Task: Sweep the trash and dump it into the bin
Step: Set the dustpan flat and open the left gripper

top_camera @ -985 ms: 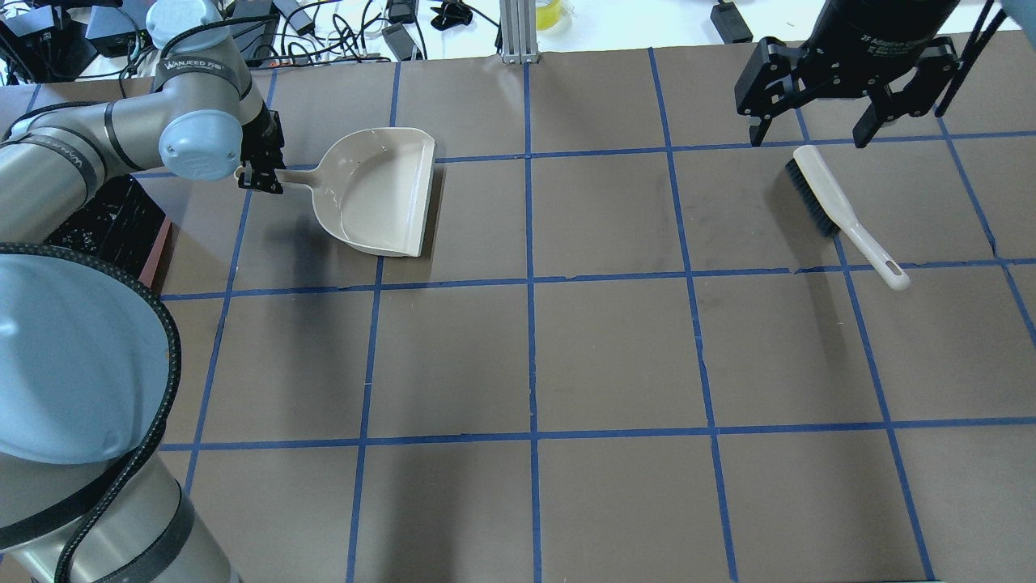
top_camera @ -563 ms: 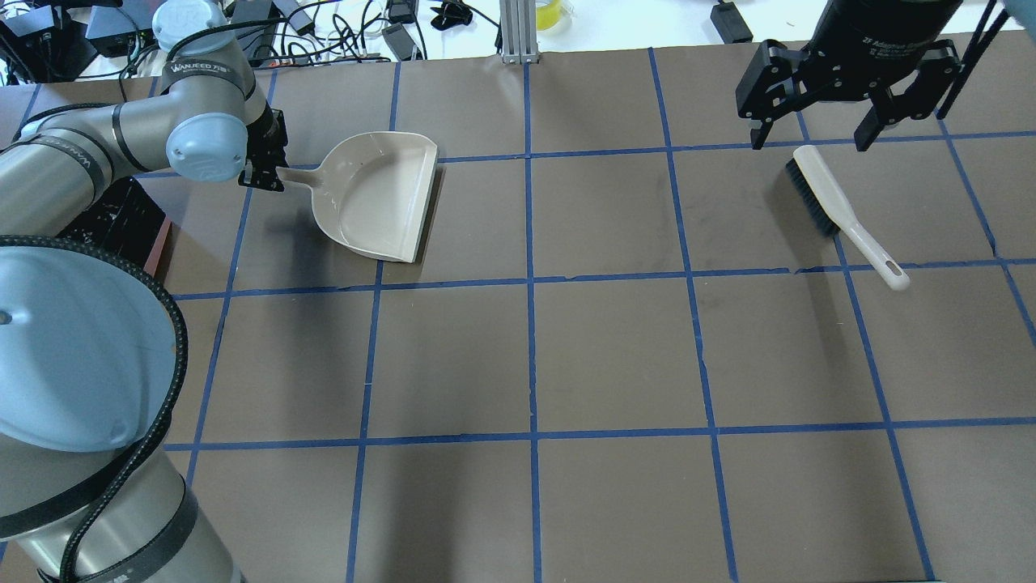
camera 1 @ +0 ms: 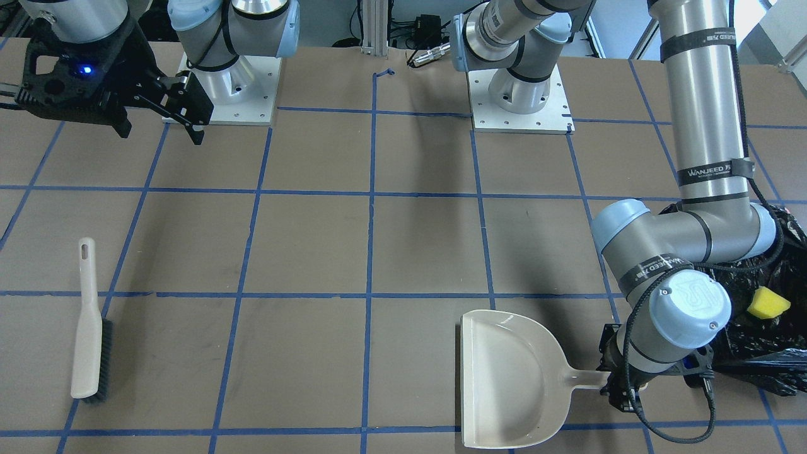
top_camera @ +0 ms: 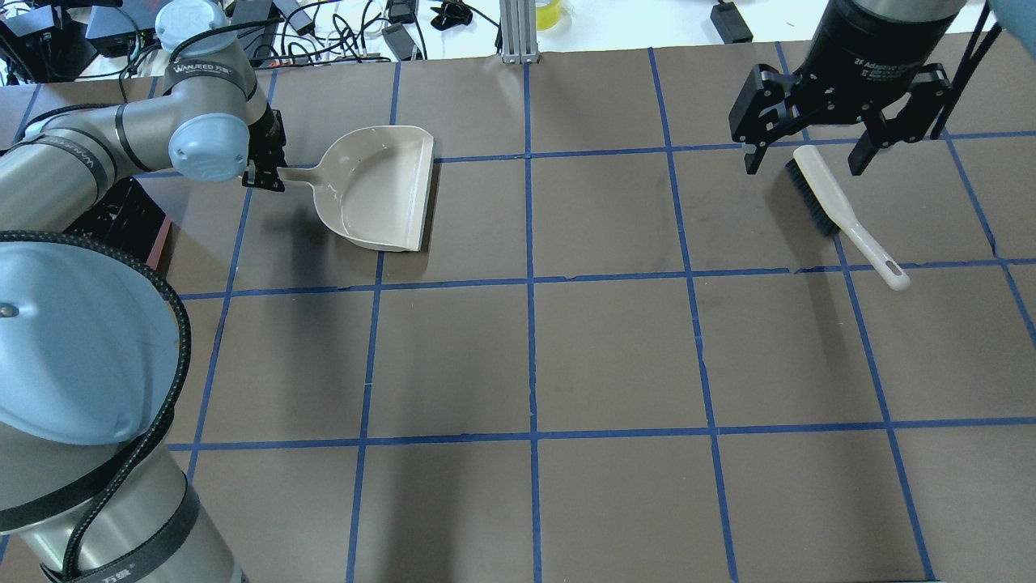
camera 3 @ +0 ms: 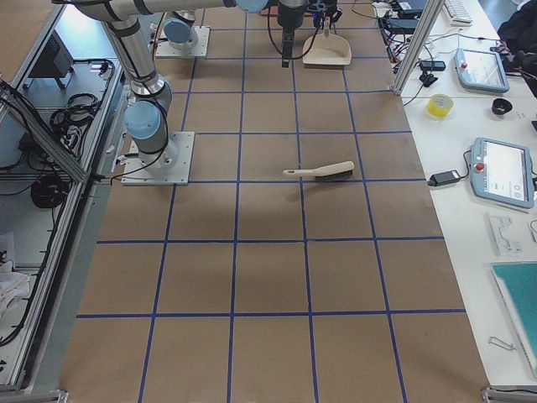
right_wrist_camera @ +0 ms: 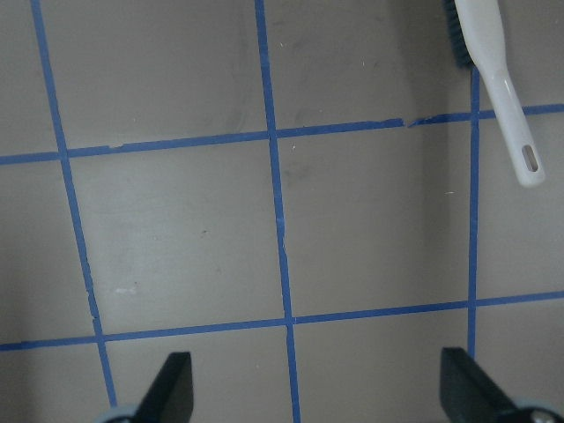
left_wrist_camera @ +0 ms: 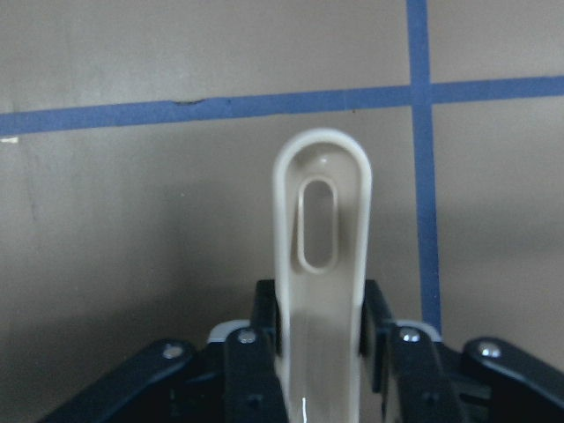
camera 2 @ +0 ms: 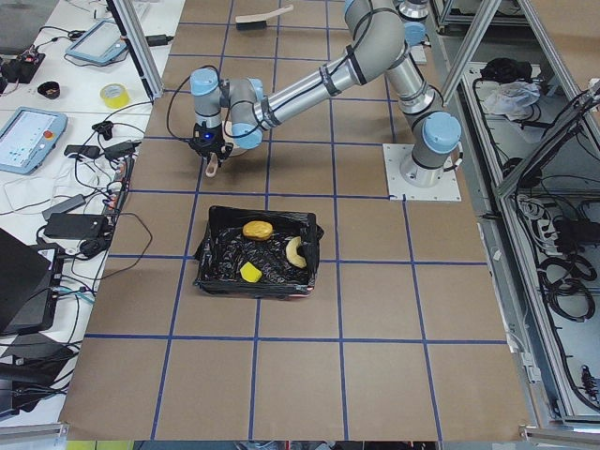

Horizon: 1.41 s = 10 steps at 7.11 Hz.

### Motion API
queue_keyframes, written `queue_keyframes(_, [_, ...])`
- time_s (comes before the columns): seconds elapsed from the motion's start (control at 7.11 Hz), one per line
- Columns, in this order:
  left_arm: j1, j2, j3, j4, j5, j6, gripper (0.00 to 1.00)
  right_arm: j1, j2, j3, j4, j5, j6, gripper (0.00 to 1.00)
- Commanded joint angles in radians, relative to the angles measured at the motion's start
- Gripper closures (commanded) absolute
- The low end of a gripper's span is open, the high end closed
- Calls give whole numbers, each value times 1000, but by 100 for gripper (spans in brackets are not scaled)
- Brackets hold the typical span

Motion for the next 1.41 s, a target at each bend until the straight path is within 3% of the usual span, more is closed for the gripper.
queue_keyframes(0.0, [0,17,-18,-9,0,-4,67,1,6,9,5,8,-1,0])
queue_keyframes(0.42, [0,35,-21,-16,0,-1,63,-12,25,24,11,17,-1,0])
queue_keyframes(0.56, [0,34,-23,-16,2,-1,55,-9,8,-7,-27,5,-15,0])
queue_keyframes(0.7, [0,32,-21,-16,9,-2,46,3,14,45,-16,15,0,0])
queue_keyframes(0.98, [-1,47,-18,-24,58,1,42,10,17,61,-120,17,-1,0])
queue_keyframes(1.27, [-6,119,-12,-142,58,88,43,10,40,64,-195,9,-1,0])
